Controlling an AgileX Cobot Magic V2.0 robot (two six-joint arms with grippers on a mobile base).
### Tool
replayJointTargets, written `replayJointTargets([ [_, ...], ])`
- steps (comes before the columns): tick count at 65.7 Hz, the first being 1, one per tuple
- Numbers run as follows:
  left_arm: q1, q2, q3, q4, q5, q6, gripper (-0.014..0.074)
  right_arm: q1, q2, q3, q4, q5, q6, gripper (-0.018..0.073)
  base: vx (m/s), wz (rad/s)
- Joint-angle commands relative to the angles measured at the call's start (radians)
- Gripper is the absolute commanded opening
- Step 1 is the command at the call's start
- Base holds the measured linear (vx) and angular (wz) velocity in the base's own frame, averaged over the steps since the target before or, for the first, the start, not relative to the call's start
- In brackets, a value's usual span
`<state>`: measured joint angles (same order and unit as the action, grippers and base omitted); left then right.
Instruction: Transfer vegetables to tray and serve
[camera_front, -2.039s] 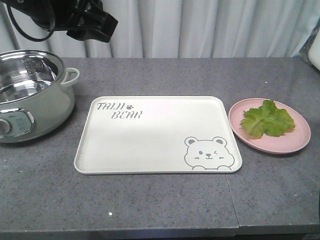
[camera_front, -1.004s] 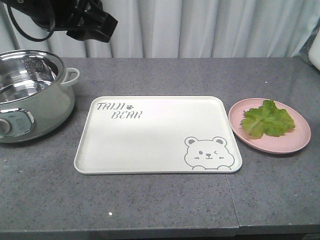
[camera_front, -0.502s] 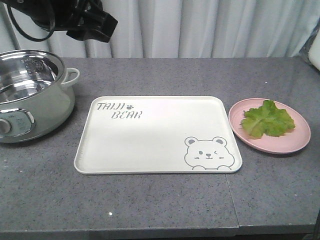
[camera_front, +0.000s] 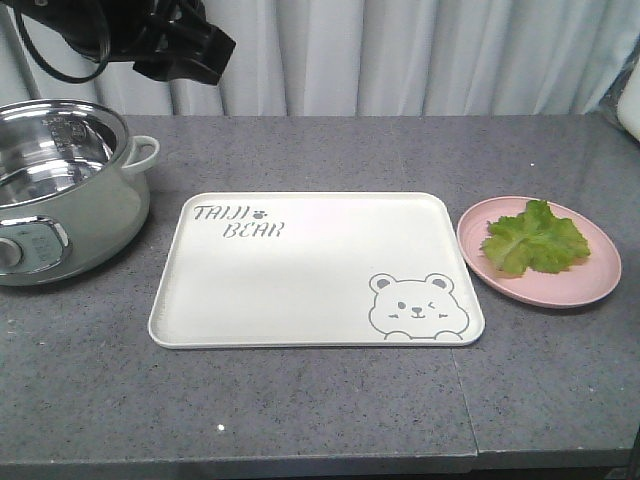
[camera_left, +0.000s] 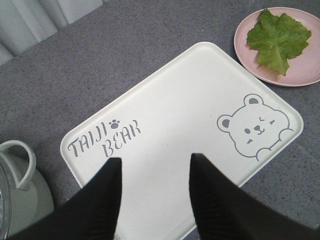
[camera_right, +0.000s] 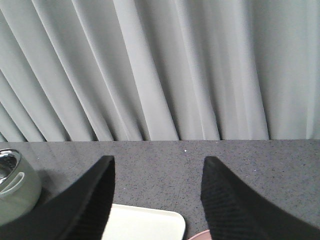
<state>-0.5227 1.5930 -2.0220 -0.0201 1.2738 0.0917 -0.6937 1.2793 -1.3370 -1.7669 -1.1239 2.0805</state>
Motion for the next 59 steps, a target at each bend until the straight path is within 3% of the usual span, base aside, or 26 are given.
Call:
replayJointTargets([
  [1, -0.003, -0.035, -0.026, -0.004, -0.024, -0.008, 0.0302, -0.007, -0.024, -0.029, 0.018, 0.044, -0.019, 0.0380, 0.00, 0.00],
  [12, -0.003, -0.035, -0.026, -0.004, -0.024, -0.008, 0.0302, -0.007, -0.026, -0.029, 0.032, 0.050, -0.048, 0.0380, 0.00, 0.00],
  [25, -0.003, -0.035, -0.026, -0.004, -0.024, -0.008, 0.0302, -0.007, -0.026, -0.029, 0.179, 0.032, -0.117, 0.0380, 0.00, 0.00],
  [41, -0.003, -0.035, -0.026, -0.004, -0.024, -0.008, 0.0302, -0.006, -0.026, -0.029, 0.173, -0.010, -0.152, 0.0380, 0.00, 0.00],
  [53, -0.003, -0.035, -0.026, -0.004, -0.024, -0.008, 0.0302, -0.006, -0.026, -0.029, 0.245, -0.011, -0.194, 0.0380, 0.00, 0.00],
  [59, -0.003, -0.035, -0.026, -0.004, -0.024, -0.008, 0.0302, -0.007, -0.029, -0.029, 0.173, 0.011, -0.189, 0.0380, 0.00, 0.00],
])
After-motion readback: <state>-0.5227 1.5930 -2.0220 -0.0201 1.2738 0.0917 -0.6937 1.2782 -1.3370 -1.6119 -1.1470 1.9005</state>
